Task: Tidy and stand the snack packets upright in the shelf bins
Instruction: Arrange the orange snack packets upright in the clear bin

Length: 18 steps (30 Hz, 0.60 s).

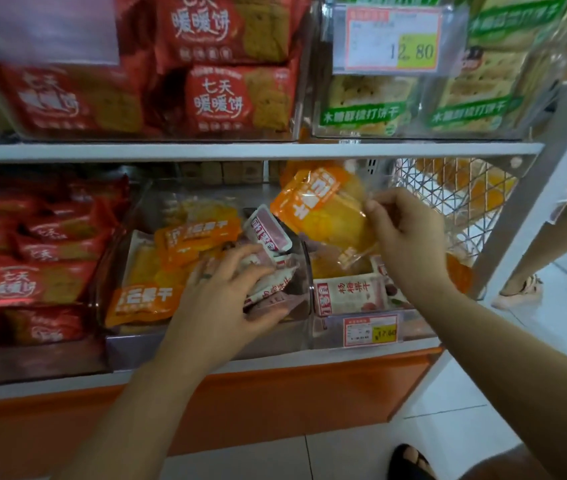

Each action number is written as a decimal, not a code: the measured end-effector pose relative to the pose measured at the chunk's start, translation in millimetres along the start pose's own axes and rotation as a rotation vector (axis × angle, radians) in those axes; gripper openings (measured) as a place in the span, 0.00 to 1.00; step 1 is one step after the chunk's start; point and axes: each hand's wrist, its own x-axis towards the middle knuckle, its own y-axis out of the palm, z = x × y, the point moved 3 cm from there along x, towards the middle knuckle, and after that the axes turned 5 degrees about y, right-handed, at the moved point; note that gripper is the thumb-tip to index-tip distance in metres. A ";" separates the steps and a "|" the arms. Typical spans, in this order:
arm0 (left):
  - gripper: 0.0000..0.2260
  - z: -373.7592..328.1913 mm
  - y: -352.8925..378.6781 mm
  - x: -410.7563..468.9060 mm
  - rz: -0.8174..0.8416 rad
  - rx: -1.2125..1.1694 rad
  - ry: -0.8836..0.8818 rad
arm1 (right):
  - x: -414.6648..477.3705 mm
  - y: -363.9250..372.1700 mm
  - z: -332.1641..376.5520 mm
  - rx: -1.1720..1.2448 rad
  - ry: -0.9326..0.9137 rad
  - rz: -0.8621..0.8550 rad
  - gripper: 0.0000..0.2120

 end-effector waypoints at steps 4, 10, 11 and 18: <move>0.22 9.8 -5.3 -6.9 0.009 -0.131 0.015 | 6.5 41.5 7.1 0.091 0.058 0.045 0.07; 0.22 15.9 -11.0 -3.1 -0.020 -0.049 0.015 | 32.4 87.0 17.5 0.089 0.118 0.147 0.06; 0.23 16.1 -12.8 -2.5 -0.006 -0.034 0.016 | 36.6 95.1 20.0 0.061 0.114 0.171 0.07; 0.32 29.9 -21.2 -9.8 -0.001 -0.013 -0.078 | 40.3 131.5 50.8 0.030 0.056 0.335 0.10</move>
